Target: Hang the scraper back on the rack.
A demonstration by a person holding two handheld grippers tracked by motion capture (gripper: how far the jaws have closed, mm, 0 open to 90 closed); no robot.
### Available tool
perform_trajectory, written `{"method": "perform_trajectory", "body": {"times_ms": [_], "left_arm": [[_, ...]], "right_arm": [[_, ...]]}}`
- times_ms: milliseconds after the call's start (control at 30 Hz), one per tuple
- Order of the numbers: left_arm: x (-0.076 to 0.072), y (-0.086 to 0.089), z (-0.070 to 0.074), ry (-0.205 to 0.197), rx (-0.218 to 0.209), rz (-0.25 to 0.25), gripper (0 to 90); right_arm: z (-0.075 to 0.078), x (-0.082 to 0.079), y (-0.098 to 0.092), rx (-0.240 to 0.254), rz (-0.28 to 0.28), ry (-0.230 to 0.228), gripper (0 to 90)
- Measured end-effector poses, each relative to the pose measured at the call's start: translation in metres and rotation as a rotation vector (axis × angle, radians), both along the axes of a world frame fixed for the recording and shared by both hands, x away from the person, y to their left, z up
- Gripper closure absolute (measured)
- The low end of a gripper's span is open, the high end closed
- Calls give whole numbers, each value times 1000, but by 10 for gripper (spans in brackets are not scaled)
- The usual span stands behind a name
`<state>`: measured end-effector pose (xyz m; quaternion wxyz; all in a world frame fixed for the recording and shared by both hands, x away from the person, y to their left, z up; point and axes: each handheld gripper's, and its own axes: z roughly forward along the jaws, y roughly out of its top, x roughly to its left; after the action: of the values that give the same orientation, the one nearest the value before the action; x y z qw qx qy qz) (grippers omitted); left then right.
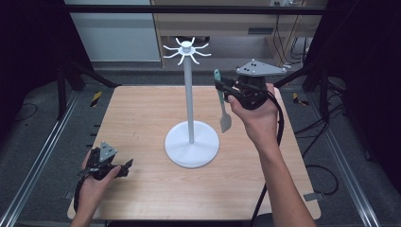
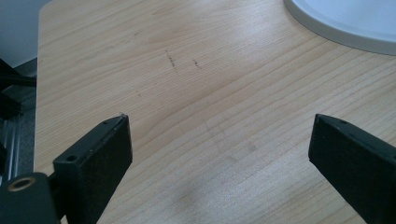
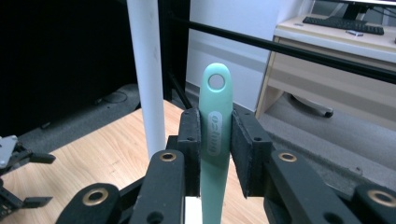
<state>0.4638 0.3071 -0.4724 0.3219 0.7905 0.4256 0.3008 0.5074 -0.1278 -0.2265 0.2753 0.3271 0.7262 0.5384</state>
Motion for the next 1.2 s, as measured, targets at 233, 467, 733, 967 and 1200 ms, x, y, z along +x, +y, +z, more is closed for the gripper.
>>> {"method": "perform_trajectory", "body": {"times_ms": [233, 467, 733, 967, 1200], "left_arm": [[0, 0, 0, 3, 2, -2, 59], [0, 0, 0, 2, -1, -1, 59], [0, 0, 0, 4, 1, -2, 59], [0, 0, 0, 3, 0, -2, 59], [0, -1, 0, 3, 6, -6, 59]], "right_arm": [[8, -7, 5, 3, 13, -20, 744], [13, -12, 5, -3, 21, -25, 744], [19, -17, 6, 3, 28, -44, 744], [23, -21, 10, 5, 37, -53, 744], [27, -24, 12, 7, 43, -65, 744]]}}
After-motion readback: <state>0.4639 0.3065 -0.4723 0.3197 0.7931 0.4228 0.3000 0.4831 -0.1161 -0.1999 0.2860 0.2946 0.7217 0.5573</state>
